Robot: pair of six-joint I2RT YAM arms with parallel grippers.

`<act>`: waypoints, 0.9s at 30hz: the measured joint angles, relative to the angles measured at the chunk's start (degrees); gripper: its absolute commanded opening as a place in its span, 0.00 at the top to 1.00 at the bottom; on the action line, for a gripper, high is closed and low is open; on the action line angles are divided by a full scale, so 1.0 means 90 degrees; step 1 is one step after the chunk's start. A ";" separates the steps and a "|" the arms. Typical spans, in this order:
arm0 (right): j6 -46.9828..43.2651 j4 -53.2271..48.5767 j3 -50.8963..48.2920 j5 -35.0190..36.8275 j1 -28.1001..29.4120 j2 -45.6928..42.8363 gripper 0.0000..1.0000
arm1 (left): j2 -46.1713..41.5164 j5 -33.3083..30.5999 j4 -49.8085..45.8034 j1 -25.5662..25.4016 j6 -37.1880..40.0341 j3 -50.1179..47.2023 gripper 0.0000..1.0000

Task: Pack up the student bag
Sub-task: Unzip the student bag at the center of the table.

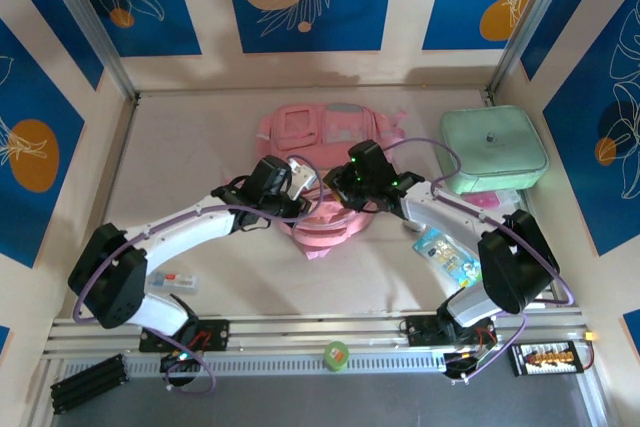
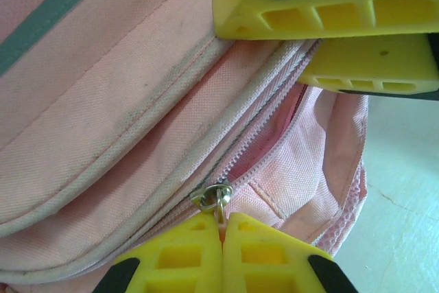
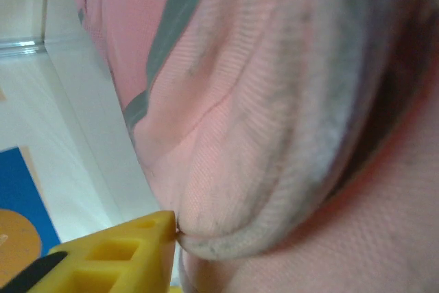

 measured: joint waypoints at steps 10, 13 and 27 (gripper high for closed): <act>-0.0381 0.0005 0.0056 0.0100 -0.0104 -0.0379 0.91 | -0.0398 0.0393 0.0143 0.0512 0.0515 -0.0425 1.00; -0.0576 0.0109 0.0044 -0.0340 -0.0403 -0.0559 0.91 | -0.0682 0.0687 0.0291 0.0889 0.0631 -0.0729 1.00; -0.1239 0.0148 0.0063 -0.1814 -0.1243 -0.0617 0.92 | -0.0471 0.1175 0.1008 0.1751 0.1399 -0.1134 1.00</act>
